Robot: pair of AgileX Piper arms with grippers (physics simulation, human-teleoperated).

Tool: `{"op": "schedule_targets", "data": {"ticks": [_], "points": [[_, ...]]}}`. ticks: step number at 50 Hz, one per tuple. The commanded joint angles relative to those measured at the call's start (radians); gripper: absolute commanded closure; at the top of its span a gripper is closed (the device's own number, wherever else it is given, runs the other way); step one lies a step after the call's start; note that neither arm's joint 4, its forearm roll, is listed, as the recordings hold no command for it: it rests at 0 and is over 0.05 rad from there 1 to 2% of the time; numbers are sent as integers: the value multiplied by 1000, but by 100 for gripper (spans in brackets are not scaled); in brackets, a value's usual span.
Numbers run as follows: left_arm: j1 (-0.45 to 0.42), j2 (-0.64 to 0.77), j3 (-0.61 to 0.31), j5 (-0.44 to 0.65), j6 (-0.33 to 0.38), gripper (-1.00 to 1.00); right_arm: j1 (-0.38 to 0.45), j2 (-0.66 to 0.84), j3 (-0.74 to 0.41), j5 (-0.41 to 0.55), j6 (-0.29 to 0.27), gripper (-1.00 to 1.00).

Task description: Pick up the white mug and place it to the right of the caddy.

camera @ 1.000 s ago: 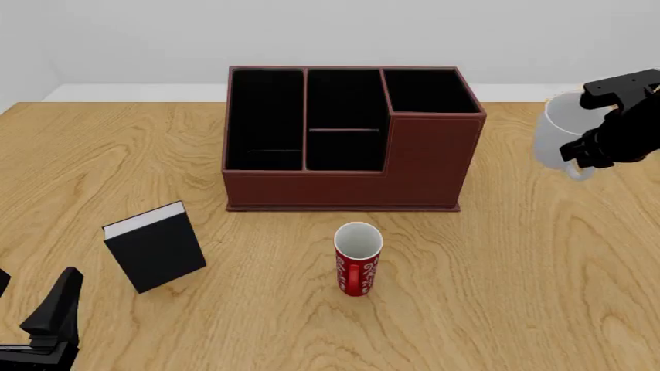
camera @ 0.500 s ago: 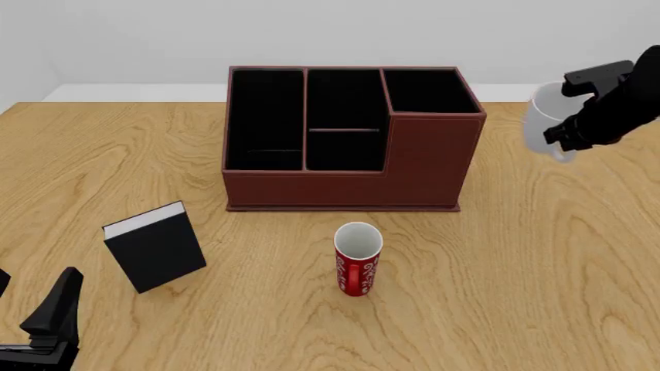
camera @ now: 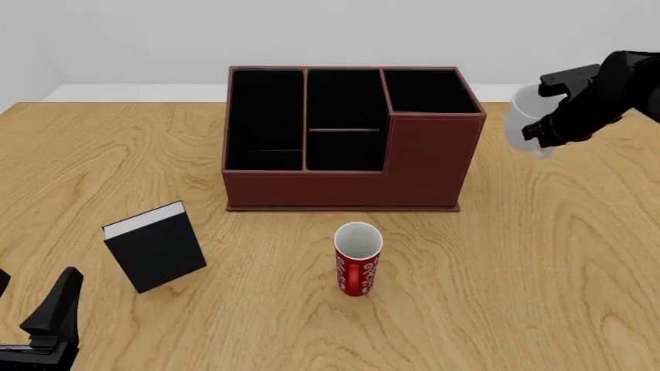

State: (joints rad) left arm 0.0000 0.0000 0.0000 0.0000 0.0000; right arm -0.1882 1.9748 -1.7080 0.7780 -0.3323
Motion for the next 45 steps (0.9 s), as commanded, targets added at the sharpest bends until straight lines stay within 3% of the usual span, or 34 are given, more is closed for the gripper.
{"op": "schedule_targets", "data": {"ticks": [1, 11, 24, 45], "points": [[0, 0, 0, 0, 0, -100, 11, 38, -36, -6, 15, 100], [0, 0, 0, 0, 0, -100, 36, 30, -3, -25, 25, 100], [0, 0, 0, 0, 0, -100, 8, -3, 78, -61, -10, 100], [0, 0, 0, 0, 0, -100, 46, 27, 81, -75, -2, 100]]}}
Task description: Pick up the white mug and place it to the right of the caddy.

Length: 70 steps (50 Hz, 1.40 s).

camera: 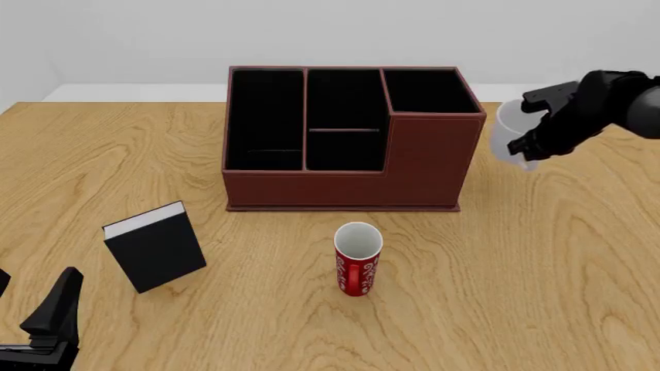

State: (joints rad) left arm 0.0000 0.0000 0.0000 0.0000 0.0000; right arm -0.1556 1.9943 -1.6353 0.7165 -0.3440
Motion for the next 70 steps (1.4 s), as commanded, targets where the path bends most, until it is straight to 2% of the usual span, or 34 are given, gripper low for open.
{"op": "schedule_targets", "data": {"ticks": [1, 35, 70], "points": [[0, 0, 0, 0, 0, -100, 12, 9, 9, -15, 7, 100], [0, 0, 0, 0, 0, -100, 41, 0, 80, -55, 1, 100], [0, 0, 0, 0, 0, -100, 81, 21, 58, -51, 25, 100]]}}
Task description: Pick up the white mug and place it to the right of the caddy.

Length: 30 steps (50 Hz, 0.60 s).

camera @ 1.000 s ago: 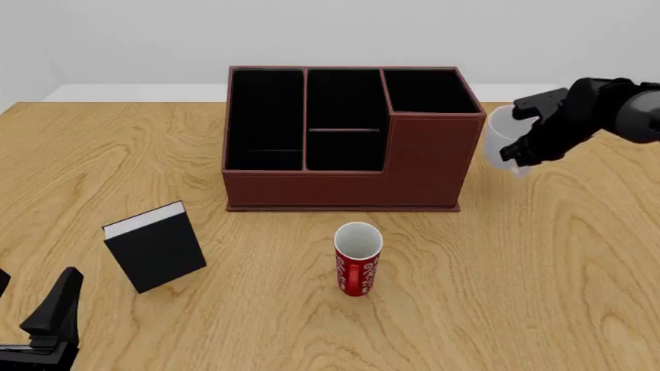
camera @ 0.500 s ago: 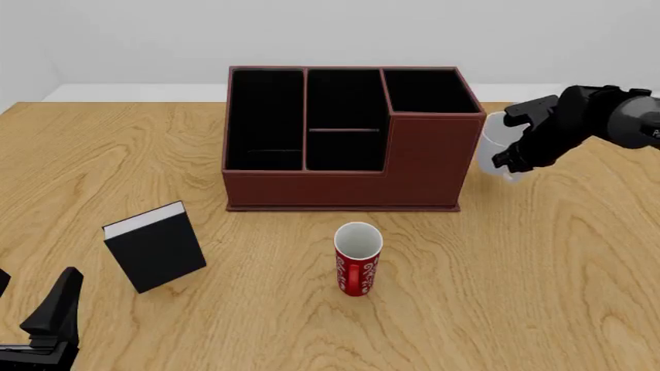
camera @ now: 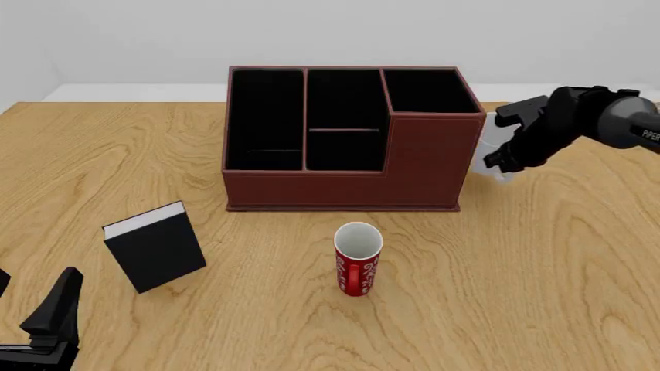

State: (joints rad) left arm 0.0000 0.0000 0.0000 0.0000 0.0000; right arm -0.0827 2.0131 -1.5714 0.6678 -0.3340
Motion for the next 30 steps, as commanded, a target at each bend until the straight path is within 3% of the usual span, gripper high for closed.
{"op": "schedule_targets", "data": {"ticks": [1, 30], "points": [[0, 0, 0, 0, 0, -100, 7, 2, -3, -5, 14, 100], [0, 0, 0, 0, 0, -100, 2, 31, 21, -29, 4, 100]]}}
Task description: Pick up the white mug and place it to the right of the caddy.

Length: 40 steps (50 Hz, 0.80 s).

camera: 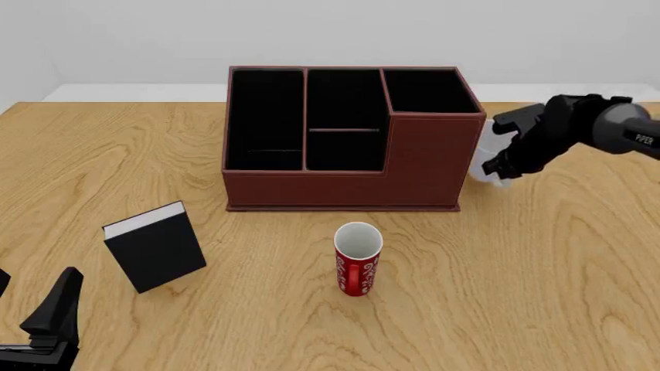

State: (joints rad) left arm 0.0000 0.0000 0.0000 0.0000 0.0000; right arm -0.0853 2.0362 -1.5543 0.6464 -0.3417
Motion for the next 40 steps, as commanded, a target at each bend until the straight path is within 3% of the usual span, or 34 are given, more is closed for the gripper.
{"op": "schedule_targets", "data": {"ticks": [1, 40], "points": [[0, 0, 0, 0, 0, -100, 6, 8, 3, -5, 13, 100], [0, 0, 0, 0, 0, -100, -1, 49, 16, -31, 17, 100]]}}
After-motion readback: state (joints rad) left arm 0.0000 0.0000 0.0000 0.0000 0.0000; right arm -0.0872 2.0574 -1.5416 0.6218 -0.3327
